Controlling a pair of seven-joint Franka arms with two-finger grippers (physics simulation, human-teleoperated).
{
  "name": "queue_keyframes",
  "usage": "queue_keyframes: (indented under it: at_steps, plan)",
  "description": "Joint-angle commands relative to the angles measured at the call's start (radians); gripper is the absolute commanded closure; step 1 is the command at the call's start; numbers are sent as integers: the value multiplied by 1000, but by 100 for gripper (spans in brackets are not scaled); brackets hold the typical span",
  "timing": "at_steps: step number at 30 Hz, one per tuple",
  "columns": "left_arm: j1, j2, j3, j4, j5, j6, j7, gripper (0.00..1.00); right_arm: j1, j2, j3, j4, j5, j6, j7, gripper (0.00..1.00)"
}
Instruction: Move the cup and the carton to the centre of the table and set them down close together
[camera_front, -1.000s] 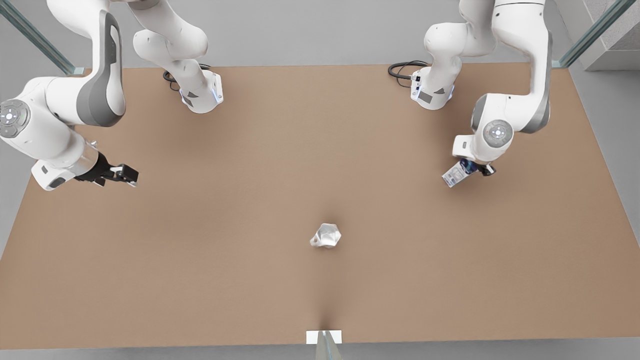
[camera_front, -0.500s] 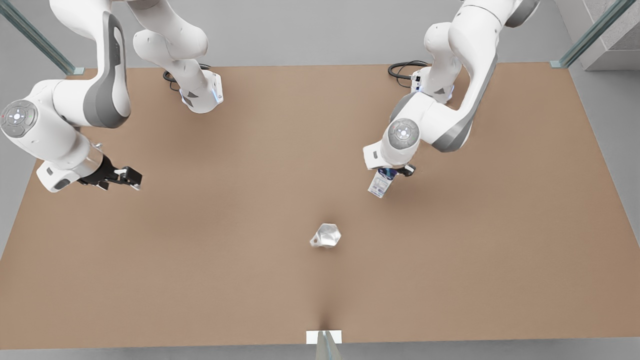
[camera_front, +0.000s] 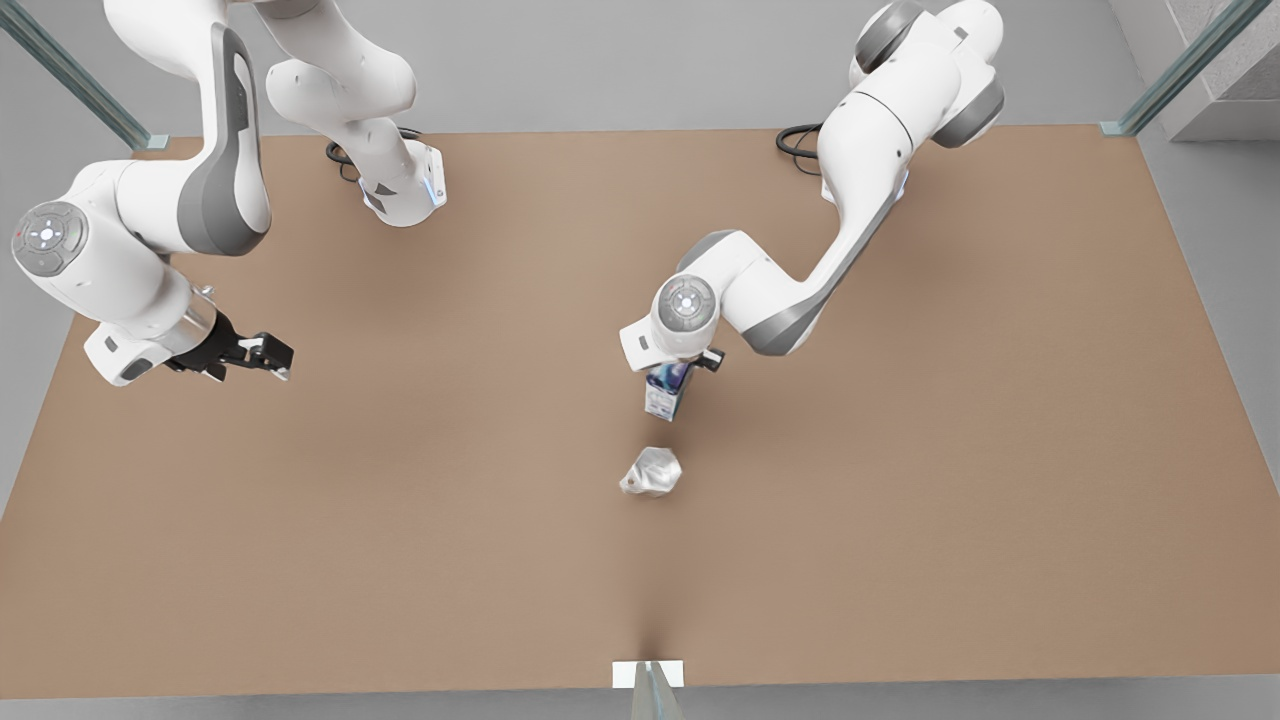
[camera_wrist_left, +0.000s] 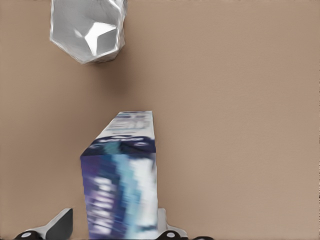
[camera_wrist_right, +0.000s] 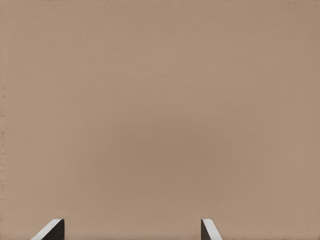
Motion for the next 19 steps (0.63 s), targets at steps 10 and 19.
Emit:
queue_keyframes:
  at_steps: [10,19]
  plan:
    - [31,-108,517,236,-150,-186,-30,0,-9,0,0,2,2,-6,3,0]
    - [189,-369,451,58,-87,-200,67,0,-11,-5,-2,-2,0,3,2,0]
